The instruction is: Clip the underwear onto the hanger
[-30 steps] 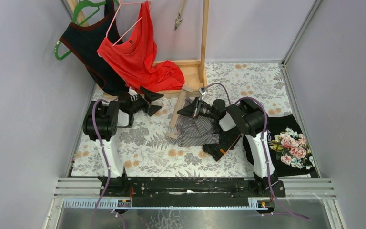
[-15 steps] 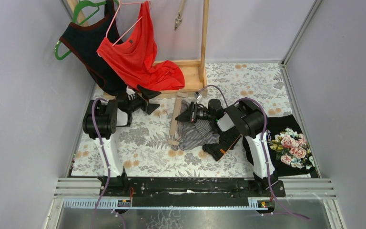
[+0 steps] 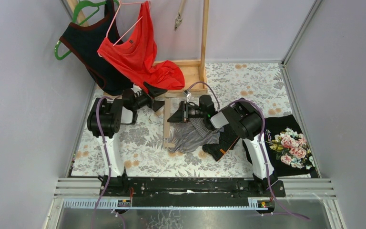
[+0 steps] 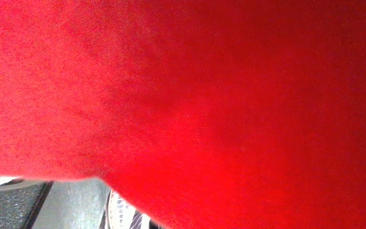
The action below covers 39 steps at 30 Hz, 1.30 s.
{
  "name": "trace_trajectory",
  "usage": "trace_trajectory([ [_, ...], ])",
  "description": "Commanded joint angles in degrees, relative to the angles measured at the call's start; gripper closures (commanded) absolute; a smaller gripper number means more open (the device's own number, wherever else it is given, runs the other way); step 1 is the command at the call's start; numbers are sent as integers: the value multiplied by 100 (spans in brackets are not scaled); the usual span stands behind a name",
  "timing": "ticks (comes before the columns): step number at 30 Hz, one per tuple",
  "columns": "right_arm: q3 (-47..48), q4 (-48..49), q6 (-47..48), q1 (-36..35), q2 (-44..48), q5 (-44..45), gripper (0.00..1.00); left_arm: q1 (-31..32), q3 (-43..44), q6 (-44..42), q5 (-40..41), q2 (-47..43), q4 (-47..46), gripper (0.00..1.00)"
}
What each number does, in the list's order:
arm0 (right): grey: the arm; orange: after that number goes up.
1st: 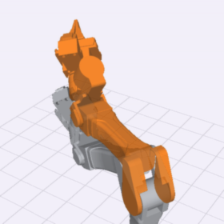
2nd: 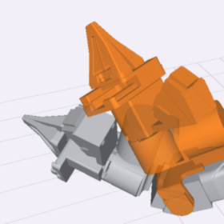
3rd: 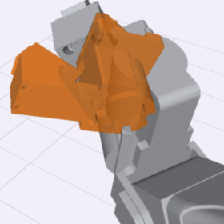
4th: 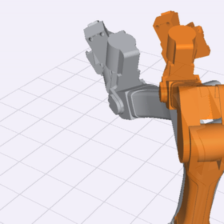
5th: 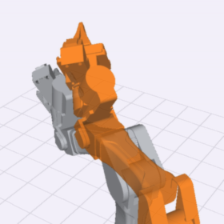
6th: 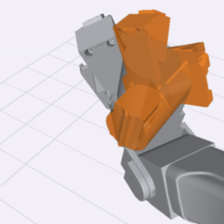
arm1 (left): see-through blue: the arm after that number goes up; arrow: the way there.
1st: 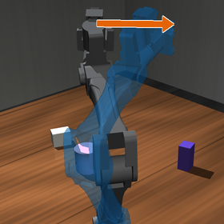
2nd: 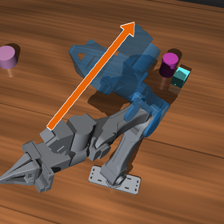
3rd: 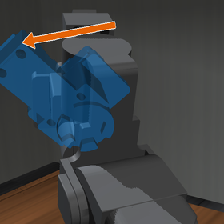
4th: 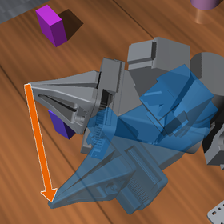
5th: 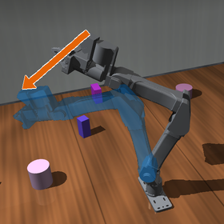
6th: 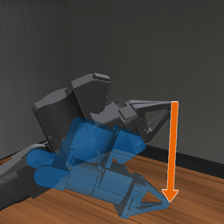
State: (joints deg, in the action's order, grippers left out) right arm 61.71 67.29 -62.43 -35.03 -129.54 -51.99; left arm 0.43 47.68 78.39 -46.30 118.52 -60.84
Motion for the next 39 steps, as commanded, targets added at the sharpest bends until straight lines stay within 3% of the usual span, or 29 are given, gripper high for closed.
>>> trace_trajectory([
  [1,282,70,50,-119,167,-330,91,83,173,34,24,77,-394,2],
  [25,388,430,-243,-237,-64,-128,93,176,76,512,95,280,-1366,17],
  [34,444,612,-428,-242,-161,-132,93,186,-59,680,109,353,-1777,29],
  [39,452,757,-549,-235,-211,-135,93,185,-151,853,89,425,-2209,50],
])
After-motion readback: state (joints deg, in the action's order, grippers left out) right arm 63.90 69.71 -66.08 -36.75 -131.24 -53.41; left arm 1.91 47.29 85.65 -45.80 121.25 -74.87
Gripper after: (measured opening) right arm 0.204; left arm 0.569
